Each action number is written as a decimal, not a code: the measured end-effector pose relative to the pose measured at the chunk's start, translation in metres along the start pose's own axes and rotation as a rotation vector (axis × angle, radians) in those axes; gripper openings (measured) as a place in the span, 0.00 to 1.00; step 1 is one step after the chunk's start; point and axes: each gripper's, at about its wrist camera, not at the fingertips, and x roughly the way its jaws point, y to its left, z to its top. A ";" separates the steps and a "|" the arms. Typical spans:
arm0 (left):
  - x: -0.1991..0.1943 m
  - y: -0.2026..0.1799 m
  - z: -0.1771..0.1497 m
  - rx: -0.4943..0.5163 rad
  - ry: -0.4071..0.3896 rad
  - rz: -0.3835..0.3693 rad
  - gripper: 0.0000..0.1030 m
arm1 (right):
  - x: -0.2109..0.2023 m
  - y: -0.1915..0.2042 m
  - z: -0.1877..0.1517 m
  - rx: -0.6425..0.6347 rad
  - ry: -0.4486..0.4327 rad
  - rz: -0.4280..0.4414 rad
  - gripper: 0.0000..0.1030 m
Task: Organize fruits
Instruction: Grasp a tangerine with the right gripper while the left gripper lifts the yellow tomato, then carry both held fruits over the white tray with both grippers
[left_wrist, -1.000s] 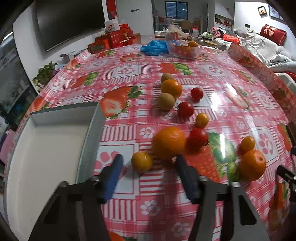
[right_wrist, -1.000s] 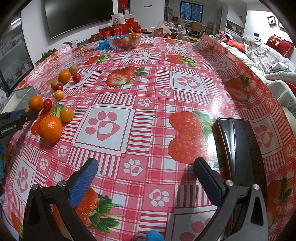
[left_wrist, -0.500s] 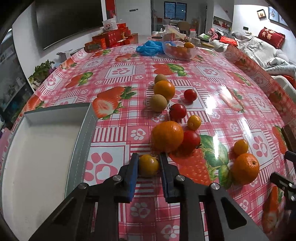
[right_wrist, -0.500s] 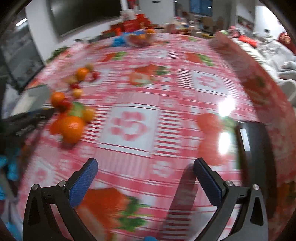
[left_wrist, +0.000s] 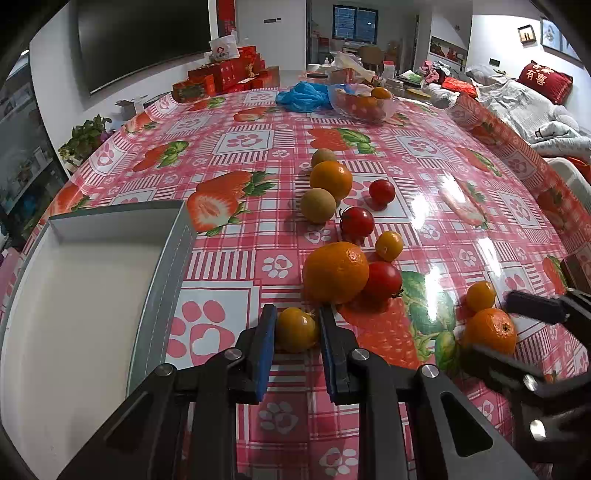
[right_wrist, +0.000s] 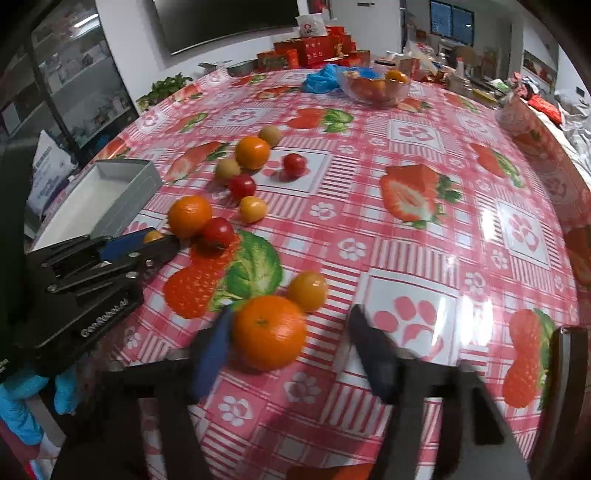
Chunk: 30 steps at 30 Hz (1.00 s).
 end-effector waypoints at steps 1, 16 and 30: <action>0.000 0.000 0.000 -0.004 0.001 -0.001 0.23 | -0.001 0.000 -0.001 0.002 0.003 0.006 0.41; -0.058 0.030 -0.022 -0.159 -0.027 -0.084 0.23 | -0.036 -0.007 -0.004 0.066 -0.005 0.106 0.41; -0.107 0.116 -0.032 -0.237 -0.103 0.056 0.23 | -0.031 0.090 0.041 -0.056 -0.012 0.220 0.41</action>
